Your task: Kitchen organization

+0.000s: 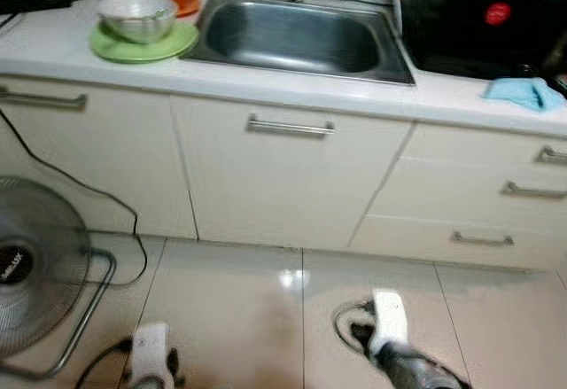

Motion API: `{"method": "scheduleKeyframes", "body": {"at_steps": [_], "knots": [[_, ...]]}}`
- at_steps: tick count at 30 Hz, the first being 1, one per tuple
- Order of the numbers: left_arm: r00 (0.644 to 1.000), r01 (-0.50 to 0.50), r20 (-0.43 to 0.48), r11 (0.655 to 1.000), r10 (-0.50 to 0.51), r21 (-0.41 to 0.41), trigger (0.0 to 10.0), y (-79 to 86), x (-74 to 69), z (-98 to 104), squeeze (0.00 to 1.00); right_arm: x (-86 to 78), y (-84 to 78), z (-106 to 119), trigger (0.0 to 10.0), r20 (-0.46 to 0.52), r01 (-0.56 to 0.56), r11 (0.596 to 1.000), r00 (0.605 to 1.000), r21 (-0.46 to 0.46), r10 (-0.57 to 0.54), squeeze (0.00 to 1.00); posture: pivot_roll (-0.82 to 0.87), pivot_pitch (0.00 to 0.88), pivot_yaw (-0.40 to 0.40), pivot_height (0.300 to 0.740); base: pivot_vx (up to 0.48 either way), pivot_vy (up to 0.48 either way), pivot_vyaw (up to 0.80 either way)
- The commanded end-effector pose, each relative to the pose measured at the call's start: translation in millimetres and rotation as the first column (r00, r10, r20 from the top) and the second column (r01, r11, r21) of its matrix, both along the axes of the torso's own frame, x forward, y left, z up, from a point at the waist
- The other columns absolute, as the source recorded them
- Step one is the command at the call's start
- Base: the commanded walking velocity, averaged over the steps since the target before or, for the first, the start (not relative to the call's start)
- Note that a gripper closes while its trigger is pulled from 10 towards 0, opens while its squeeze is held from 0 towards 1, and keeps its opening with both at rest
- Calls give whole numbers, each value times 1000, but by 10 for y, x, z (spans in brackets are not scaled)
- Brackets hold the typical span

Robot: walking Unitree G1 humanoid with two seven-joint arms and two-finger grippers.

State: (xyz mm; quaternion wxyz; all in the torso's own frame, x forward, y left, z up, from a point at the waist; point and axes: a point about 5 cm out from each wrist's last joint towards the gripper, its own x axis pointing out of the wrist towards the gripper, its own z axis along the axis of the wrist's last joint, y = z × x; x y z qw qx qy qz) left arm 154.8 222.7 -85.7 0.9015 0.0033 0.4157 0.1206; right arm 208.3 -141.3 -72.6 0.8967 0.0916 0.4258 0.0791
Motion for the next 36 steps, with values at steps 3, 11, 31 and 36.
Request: {"method": "scheduleKeyframes", "body": {"at_steps": [3,11,31,36], "knots": [[1000,13,0,1000,-13,-6,10000,-59,16,-6,0,-45,-125,-24,10000,-15,12,999,1000,-31,-13,0,34,56,-18,718,312,304,0],[1000,8,0,1000,-8,-5,10000,-45,3,-8,0,-52,-132,-28,10000,-16,31,999,999,-27,-32,0,37,59,-20,718,316,299,0],[1000,6,13,1000,-6,-10,10000,-59,37,5,0,-10,-135,-3,10000,-1,34,999,999,-20,-34,0,38,52,-23,718,78,73,0],[1000,10,3,1000,-10,-4,10000,-55,28,-1,0,-11,-132,-3,10000,-1,35,999,999,-20,-35,0,39,51,-23,718,0,0,0]]}}
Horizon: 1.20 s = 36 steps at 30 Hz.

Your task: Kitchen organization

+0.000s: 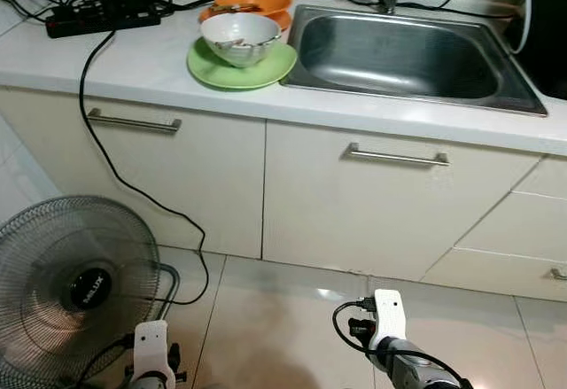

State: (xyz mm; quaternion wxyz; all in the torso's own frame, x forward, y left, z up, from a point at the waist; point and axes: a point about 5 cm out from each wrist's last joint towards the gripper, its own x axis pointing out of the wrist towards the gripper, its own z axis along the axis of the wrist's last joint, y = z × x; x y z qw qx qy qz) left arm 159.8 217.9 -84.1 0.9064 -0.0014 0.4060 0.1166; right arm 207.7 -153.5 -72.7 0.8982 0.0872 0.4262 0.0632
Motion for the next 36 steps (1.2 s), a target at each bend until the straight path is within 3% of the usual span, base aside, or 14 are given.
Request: {"method": "scheduleKeyframes", "body": {"at_steps": [1,29,36], "knots": [[1000,9,-25,1000,-8,11,10000,-7,-26,-19,0,-5,-8,-2,10000,0,10,1000,1000,2,-10,0,42,52,-23,718,240,0,0],[1000,5,-29,1000,-5,7,10000,-9,-44,-27,0,3,-3,1,10000,1,13,1000,1000,-2,-13,0,46,59,-29,718,386,0,0],[1000,16,-16,1000,-17,-12,10000,-27,-28,-21,0,0,-3,-3,10000,-7,27,1000,1000,-1,-27,0,48,59,-28,718,35,0,-410]]}}
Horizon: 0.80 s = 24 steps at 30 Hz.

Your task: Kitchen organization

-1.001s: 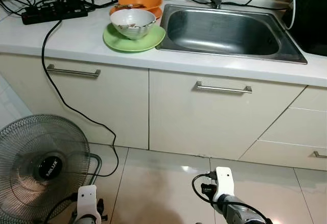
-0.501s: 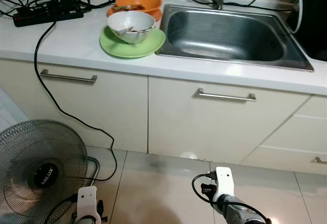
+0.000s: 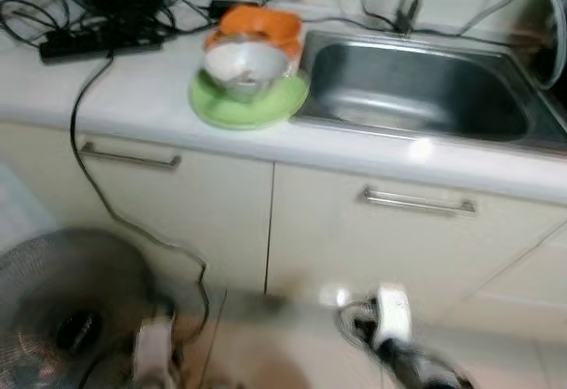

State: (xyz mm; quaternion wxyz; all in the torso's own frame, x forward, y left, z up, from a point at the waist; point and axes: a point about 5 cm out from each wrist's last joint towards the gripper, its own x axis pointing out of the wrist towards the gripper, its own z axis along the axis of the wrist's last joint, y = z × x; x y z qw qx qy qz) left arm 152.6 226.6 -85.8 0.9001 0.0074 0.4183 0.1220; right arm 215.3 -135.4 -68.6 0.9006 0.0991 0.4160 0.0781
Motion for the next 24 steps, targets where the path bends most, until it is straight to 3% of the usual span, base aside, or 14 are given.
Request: {"method": "scheduleKeyframes", "body": {"at_steps": [1,11,15,18,21,22,24], "knots": [[1000,21,12,999,-20,-29,10000,-116,43,-6,0,-78,-186,-45,10000,-28,39,998,999,-40,-40,0,48,59,-28,718,0,0,-788],[1000,26,11,999,-26,-26,10000,-121,39,-8,0,-80,-218,-45,10000,-22,51,997,998,-56,-52,0,48,63,-28,718,0,0,0],[999,5,51,1000,-5,0,10000,-79,77,30,0,-94,-355,-44,10000,-12,106,990,994,-94,-107,0,46,68,-32,718,0,0,0],[985,-94,148,995,88,39,10000,67,152,130,0,-40,-595,21,10000,57,239,960,971,-147,-233,0,50,71,-38,718,0,0,0],[978,-95,190,994,82,61,10000,98,199,178,0,10,-648,68,10000,99,270,952,961,-144,-258,0,50,71,-38,718,0,0,0],[978,-95,190,994,82,61,10000,98,199,178,0,10,-648,68,10000,99,270,952,961,-144,-258,0,50,71,-38,718,0,0,0],[939,-32,343,991,-14,127,10000,80,412,377,0,219,-631,246,10000,254,181,965,958,-190,-130,0,50,84,-41,718,0,0,0]]}}
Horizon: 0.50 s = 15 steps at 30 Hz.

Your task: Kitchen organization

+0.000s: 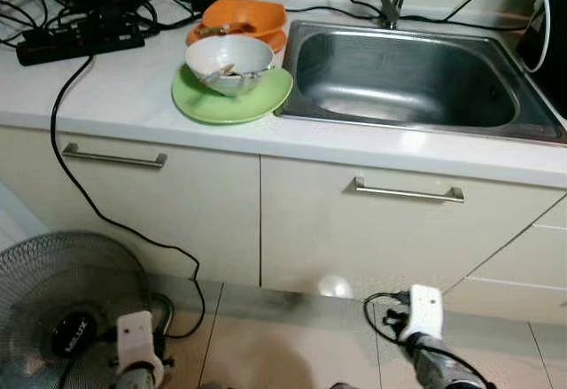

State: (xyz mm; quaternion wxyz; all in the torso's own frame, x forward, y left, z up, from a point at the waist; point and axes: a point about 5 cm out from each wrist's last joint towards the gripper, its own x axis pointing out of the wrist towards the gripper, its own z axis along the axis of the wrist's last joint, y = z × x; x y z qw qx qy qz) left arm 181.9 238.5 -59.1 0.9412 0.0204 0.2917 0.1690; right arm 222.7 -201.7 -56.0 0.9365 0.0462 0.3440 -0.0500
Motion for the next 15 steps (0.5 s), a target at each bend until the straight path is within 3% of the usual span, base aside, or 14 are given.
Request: {"method": "scheduleKeyframes", "body": {"at_steps": [1,7,10,15], "knots": [[995,49,85,998,-53,49,10000,-39,119,111,0,145,31,119,10000,91,-55,998,994,-31,57,0,50,84,-41,718,0,0,0],[968,113,209,983,-141,142,10000,-110,212,289,0,280,-17,287,10000,217,-77,991,971,-107,98,0,38,96,-46,718,0,0,0],[926,126,327,971,-190,205,10000,-156,236,516,0,361,-158,476,10000,356,-15,991,933,-131,61,0,34,103,-50,718,0,0,0],[875,112,434,962,-215,250,10000,-220,307,800,0,414,-190,671,10000,481,-7,987,872,-163,85,0,27,113,-51,718,0,0,0]]}}
